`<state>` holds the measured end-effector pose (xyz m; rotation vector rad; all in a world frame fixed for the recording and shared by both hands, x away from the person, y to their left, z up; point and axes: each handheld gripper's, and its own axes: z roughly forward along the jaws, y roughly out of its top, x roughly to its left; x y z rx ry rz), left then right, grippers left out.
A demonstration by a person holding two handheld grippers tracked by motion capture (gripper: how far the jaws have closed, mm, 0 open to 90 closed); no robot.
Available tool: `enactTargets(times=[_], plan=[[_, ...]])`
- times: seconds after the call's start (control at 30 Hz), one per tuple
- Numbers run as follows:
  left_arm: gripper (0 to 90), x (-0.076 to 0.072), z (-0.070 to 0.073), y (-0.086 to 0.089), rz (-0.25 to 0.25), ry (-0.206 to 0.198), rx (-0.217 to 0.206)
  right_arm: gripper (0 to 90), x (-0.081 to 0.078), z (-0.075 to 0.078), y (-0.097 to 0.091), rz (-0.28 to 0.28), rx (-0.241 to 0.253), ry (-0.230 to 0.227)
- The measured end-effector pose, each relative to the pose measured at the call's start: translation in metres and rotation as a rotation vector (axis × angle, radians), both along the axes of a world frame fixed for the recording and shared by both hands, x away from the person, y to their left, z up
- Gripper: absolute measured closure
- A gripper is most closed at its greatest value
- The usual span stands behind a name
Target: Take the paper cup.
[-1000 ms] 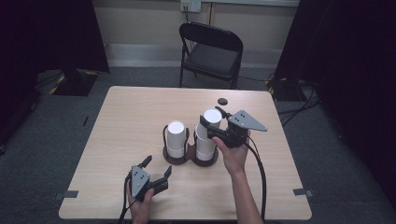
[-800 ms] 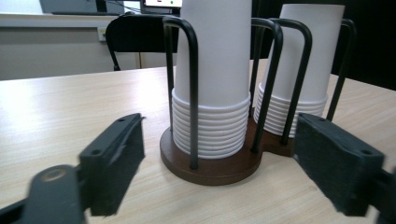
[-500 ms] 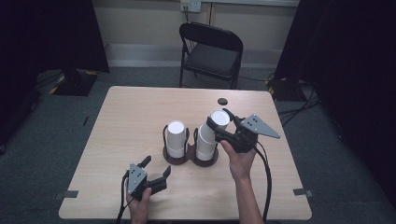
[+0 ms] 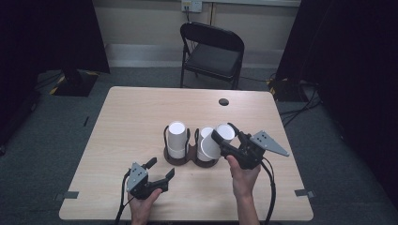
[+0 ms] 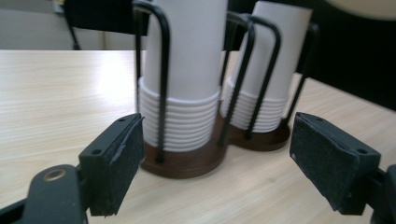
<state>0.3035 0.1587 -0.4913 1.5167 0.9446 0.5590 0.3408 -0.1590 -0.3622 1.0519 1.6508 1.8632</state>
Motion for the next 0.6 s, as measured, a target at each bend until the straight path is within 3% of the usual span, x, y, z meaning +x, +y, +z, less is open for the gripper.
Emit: enactTargets(times=[0.07, 0.37, 0.4, 0.6], plan=[[17.9, 0.001, 0.001, -0.003, -0.015, 0.001, -0.025, 34.1, -0.002, -0.002, 0.000, 0.000, 0.001, 0.004], [20.5, 0.001, 0.011, -0.017, -0.073, -0.050, -0.018, 34.1, -0.015, -0.023, -0.002, 0.014, 0.080, 0.060], [20.7, 0.002, 0.012, -0.018, -0.084, -0.056, -0.019, 34.1, -0.015, -0.027, -0.002, 0.039, 0.110, 0.078], [26.7, 0.004, 0.014, -0.027, -0.171, -0.086, -0.046, 34.2, -0.019, -0.034, 0.000, 0.081, 0.166, 0.114]])
